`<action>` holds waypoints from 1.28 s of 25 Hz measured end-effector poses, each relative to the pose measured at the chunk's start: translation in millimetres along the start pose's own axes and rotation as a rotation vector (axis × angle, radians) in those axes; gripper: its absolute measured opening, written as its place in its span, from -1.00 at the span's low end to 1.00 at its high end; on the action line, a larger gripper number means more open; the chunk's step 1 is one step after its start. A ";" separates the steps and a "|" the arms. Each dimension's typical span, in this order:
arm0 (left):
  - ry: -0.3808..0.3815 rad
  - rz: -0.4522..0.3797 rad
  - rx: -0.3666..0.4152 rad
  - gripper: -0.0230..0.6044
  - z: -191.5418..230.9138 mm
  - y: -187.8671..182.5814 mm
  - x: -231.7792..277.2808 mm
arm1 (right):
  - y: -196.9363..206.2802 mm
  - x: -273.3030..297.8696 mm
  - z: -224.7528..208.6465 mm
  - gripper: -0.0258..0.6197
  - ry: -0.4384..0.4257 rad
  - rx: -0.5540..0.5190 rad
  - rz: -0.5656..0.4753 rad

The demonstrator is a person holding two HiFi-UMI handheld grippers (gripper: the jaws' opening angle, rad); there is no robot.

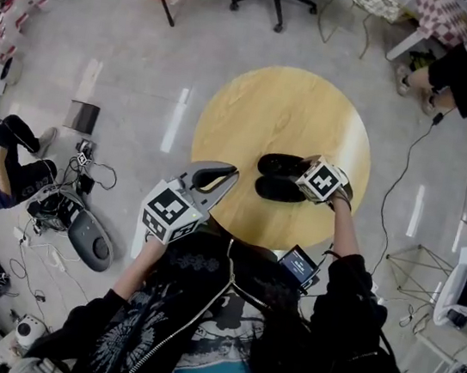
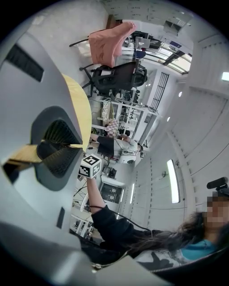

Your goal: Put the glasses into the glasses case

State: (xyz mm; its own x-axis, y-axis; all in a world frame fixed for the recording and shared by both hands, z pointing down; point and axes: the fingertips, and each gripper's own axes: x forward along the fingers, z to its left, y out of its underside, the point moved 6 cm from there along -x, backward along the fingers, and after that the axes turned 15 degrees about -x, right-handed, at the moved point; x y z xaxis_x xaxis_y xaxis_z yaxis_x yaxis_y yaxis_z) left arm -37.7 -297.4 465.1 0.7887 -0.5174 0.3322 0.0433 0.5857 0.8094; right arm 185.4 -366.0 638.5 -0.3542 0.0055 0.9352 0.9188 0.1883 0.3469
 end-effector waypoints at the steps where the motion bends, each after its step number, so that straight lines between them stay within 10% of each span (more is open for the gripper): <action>1: -0.001 0.001 -0.002 -0.84 0.8 0.8 -0.8 | -0.8 -2.5 -0.7 -0.35 0.011 0.003 -0.006; 13: 0.016 0.002 0.002 -0.83 -5.0 3.6 -0.2 | -1.7 -37.7 -0.8 -0.34 0.133 0.117 -0.156; 32: 0.059 -0.026 0.056 -0.83 -38.3 3.0 -5.5 | -54.6 -151.0 93.4 -0.54 0.412 0.353 -0.792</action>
State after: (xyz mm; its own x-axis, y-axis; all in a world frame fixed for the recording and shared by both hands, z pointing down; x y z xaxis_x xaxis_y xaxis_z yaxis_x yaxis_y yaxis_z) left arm -18.3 -268.8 447.1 0.8223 -0.4939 0.2827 0.0314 0.5354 0.8440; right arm 172.4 -285.4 471.6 -0.6990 -0.5838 0.4131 0.3096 0.2737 0.9106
